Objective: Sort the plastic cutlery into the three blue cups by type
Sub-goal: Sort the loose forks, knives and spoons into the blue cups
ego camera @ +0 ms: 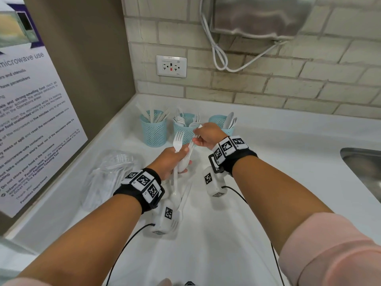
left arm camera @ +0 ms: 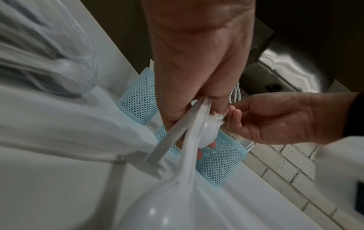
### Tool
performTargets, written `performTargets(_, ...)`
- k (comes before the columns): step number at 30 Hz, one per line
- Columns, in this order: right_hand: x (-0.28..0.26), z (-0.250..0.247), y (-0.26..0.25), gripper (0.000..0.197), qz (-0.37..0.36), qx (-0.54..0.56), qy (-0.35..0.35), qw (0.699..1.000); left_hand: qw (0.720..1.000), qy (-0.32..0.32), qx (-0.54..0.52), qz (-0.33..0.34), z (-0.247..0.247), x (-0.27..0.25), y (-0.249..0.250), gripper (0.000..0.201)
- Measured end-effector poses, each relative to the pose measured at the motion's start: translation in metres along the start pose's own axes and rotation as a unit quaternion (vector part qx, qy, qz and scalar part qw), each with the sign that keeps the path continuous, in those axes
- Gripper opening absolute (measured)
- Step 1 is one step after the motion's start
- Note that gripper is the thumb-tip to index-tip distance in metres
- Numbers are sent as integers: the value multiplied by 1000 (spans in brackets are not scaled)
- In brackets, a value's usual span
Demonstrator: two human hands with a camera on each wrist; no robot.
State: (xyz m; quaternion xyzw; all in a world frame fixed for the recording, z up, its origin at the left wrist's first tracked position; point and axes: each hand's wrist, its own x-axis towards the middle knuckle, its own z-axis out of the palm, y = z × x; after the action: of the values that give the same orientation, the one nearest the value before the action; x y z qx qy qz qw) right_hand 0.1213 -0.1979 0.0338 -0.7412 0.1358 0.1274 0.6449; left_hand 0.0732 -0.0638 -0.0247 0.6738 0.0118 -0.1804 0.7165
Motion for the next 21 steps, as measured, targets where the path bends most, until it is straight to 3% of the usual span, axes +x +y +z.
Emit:
performTargets(2, -1, -6, -2, 5, 13, 35, 14, 999, 1000, -20, 10, -5, -2, -1, 0, 27)
performTargets(5, 1, -12, -1, 6, -2, 71, 46, 996, 1000, -23, 1, -2, -3, 0, 3, 32)
performTargets(6, 4, -14, 2, 15, -20, 52, 62, 997, 1000, -16, -8, 2, -3, 1, 5, 32)
performTargets(8, 9, -17, 9, 41, -87, -90, 70, 990, 999, 1, -34, 5, -2, 2, 10, 31)
performTargets(9, 9, -18, 12, 51, -129, -195, 66, 970, 999, 8, -43, 5, -2, 2, 12, 30)
performTargets(11, 8, -19, 19, 59, -219, -386, 63, 894, 998, 19, -53, 7, 0, 2, 16, 28)
performTargets(14, 2, -18, 30, 67, -306, -525, 93, 789, 997, 33, -67, 6, 1, 3, 21, 24)
performTargets(16, 0, -18, 37, 69, -333, -581, 116, 734, 997, 36, -66, 11, 2, 2, 22, 21)
performTargets(21, -5, -18, 52, 48, -418, -540, 159, 713, 997, 37, -57, 36, 5, -2, 24, 18)
